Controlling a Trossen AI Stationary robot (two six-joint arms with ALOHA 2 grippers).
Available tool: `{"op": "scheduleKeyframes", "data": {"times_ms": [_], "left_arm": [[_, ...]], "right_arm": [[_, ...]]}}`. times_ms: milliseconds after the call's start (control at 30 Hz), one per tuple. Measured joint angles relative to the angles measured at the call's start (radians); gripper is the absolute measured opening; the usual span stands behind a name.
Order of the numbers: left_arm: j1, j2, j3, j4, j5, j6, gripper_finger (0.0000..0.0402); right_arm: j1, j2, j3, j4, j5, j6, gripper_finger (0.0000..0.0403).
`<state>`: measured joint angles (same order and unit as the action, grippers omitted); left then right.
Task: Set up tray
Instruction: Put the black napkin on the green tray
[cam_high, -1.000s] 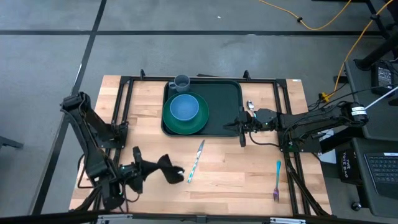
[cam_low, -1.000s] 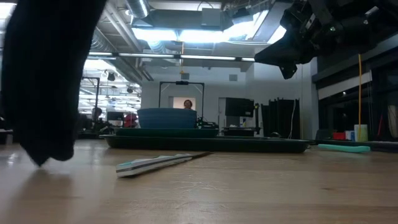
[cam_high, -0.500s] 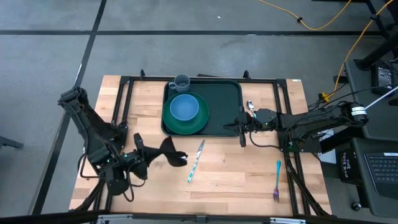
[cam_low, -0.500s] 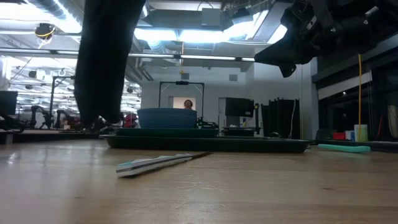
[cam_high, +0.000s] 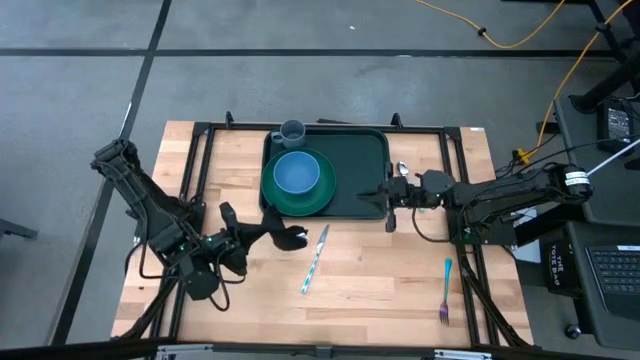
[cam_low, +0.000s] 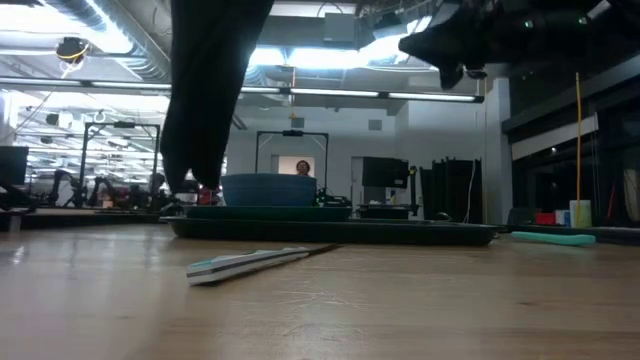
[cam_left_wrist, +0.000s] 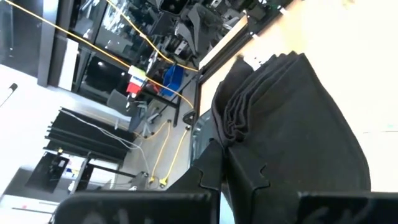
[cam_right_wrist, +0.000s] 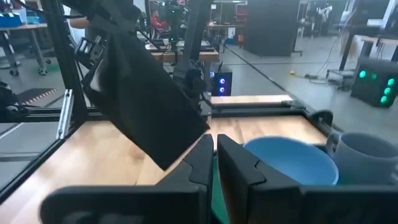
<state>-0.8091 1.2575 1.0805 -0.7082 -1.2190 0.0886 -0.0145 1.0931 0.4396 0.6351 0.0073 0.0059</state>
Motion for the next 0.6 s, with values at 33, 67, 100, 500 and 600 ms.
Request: {"op": "scheduleKeyframes", "data": {"times_ms": [33,67,100,500,600], "left_arm": [[0.006,0.000,0.000,0.009,0.000,0.017,0.0002],[0.012,0.000,0.000,0.017,0.000,0.029,0.0002],[0.021,0.000,0.000,0.025,0.002,0.040,0.0002],[0.133,0.000,0.000,0.055,0.096,0.056,0.0002],[0.153,0.000,0.000,0.055,0.116,0.056,0.0002]], "right_arm": [[0.000,0.000,0.019,-0.016,0.000,-0.016,0.0028],[0.000,0.000,0.040,-0.040,0.000,-0.033,0.0028],[0.000,0.000,0.065,-0.071,0.000,-0.043,0.0028],[0.000,0.011,0.411,-0.581,-0.008,-0.099,0.0028],[0.007,0.041,0.454,-0.638,-0.009,-0.115,0.0029]]}}
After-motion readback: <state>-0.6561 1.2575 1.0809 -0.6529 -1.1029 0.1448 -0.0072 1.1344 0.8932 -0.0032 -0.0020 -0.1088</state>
